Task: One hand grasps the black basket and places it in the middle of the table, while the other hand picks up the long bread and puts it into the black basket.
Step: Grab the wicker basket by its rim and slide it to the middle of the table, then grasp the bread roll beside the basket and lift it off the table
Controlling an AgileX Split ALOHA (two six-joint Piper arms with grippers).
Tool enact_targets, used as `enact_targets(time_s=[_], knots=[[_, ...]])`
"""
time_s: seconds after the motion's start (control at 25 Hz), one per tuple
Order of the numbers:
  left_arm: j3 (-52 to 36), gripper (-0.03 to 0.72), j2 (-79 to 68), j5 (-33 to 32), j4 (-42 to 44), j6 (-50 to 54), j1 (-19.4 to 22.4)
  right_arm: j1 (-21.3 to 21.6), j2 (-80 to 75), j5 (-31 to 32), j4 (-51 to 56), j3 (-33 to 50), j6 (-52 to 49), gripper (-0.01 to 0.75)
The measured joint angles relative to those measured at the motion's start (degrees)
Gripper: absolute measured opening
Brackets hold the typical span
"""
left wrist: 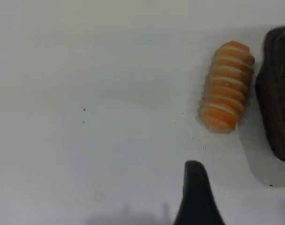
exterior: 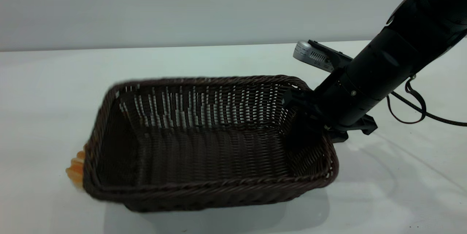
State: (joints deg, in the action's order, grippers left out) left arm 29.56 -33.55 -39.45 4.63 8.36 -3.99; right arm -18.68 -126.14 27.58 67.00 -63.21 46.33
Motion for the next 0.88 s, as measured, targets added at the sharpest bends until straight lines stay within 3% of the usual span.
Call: enact_targets(time_s=[0.16,0.28,0.6,0.88], knots=[[0.0,0.537,0.0,0.0,0.0,0.0,0.0,2.1,1.2,1.7,0.0,0.0,-0.1,0.416],[0.0,0.537,0.0,-0.1,0.0,-0.1,0.0,4.6,3.0,3.7,-0.1,0.0,-0.5,0.48],[0.0,0.537,0.0,-1.5,-0.1,0.4,0.0,12.5,11.2,10.3,-5.7,0.0,-1.9,0.491],[0.0,0.537,-0.4,-4.0,-0.1,0.4,0.0,14.5,20.3,15.8,-25.3,0.0,-11.6,0.491]])
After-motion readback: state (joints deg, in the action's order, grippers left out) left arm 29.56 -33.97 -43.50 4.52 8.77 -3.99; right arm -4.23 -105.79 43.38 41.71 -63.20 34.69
